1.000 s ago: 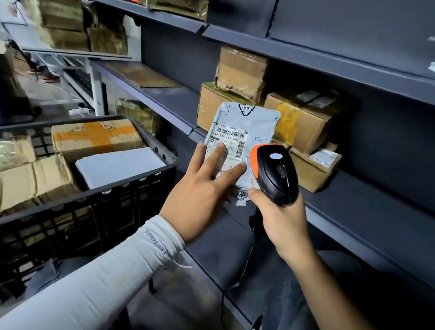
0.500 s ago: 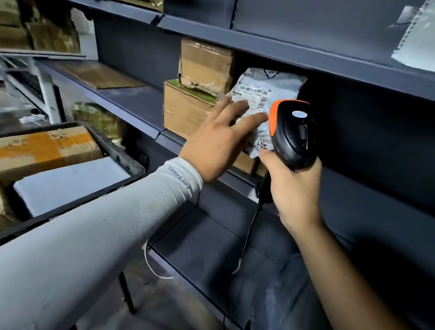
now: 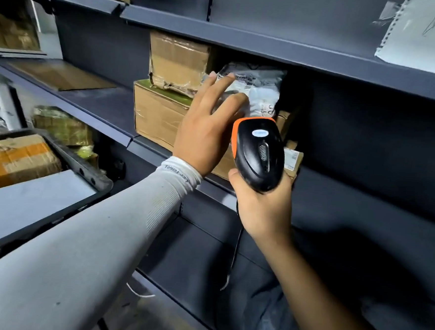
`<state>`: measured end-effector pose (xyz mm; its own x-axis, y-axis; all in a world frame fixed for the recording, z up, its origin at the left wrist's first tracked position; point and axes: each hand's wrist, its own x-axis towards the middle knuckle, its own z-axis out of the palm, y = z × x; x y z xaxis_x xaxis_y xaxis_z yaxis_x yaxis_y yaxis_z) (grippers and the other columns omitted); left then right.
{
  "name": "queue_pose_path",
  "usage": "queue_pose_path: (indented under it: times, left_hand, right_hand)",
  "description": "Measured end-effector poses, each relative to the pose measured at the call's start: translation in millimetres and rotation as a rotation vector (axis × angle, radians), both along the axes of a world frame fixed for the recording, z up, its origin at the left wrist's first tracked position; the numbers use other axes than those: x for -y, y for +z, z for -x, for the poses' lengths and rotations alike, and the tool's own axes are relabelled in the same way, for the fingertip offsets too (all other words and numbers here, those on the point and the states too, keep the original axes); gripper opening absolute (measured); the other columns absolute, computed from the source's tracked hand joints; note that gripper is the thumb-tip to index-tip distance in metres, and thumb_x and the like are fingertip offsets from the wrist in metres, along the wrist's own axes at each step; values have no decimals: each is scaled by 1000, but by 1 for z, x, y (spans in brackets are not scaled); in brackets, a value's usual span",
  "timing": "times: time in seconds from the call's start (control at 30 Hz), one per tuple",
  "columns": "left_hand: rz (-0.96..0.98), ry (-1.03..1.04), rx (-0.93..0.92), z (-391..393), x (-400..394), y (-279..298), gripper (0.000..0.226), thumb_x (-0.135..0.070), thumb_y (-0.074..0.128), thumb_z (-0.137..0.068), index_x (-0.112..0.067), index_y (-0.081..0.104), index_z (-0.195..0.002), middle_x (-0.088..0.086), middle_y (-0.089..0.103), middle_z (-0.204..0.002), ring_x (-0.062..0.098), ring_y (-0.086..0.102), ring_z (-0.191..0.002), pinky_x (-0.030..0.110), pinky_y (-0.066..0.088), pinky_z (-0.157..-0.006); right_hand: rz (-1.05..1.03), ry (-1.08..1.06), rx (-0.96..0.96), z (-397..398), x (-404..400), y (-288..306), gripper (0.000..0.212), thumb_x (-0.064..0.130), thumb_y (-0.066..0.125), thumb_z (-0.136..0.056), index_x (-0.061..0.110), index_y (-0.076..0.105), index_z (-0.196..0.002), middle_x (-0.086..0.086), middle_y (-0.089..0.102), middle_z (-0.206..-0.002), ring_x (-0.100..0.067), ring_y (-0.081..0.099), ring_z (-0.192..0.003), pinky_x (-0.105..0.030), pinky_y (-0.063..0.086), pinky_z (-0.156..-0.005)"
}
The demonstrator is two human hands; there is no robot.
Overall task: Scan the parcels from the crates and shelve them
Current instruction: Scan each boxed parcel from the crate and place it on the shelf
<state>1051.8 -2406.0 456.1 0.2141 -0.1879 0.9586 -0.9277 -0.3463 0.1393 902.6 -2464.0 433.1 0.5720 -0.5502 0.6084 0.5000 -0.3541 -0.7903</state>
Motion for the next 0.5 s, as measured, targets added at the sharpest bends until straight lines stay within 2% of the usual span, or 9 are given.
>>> queue_pose_path:
  times: [0.1, 0.17, 0.27, 0.4, 0.5]
  left_hand:
    - [-58, 25, 17, -8, 5, -2, 32, -20, 64, -104, -11, 65, -134, 21, 42, -160, 49, 31, -150, 60, 30, -121]
    - [-134, 113, 46, -11, 7, -11, 47, -31, 60, -106, -20, 53, -151, 17, 34, -165, 43, 25, -154, 65, 23, -121]
    - [-204, 317, 155, -15, 11, -23, 60, -49, 51, -107, -24, 37, -161, 12, 31, -168, 36, 26, -156, 64, 22, -123]
    - [-264, 363, 127, -27, 22, -10, 65, -58, 38, -108, -27, 27, -164, 10, 23, -171, 31, 20, -158, 61, 18, -124]
    - [-299, 382, 99, -38, 30, -4, 69, -62, 34, -106, -28, 23, -165, 10, 19, -172, 31, 16, -159, 62, 15, -125]
  right_hand:
    - [56, -33, -47, -11, 4, -3, 23, 11, 71, -79, 17, 67, -101, 12, 71, -95, -6, 68, -92, -27, 52, -85]
    - [91, -59, -18, -15, 7, -8, 26, 8, 71, -81, 14, 66, -105, 7, 71, -99, -12, 67, -95, -34, 54, -87]
    - [111, -57, 5, -15, 11, -17, 25, 4, 70, -82, 16, 65, -103, 8, 70, -96, -12, 67, -93, -30, 52, -86]
    - [65, -51, -28, -14, 13, -34, 34, 7, 72, -80, 13, 68, -113, 5, 75, -107, -14, 71, -105, -33, 54, -96]
    - [30, -75, -61, -19, 13, -46, 37, 9, 73, -79, 12, 70, -116, 4, 76, -109, -17, 71, -107, -36, 54, -98]
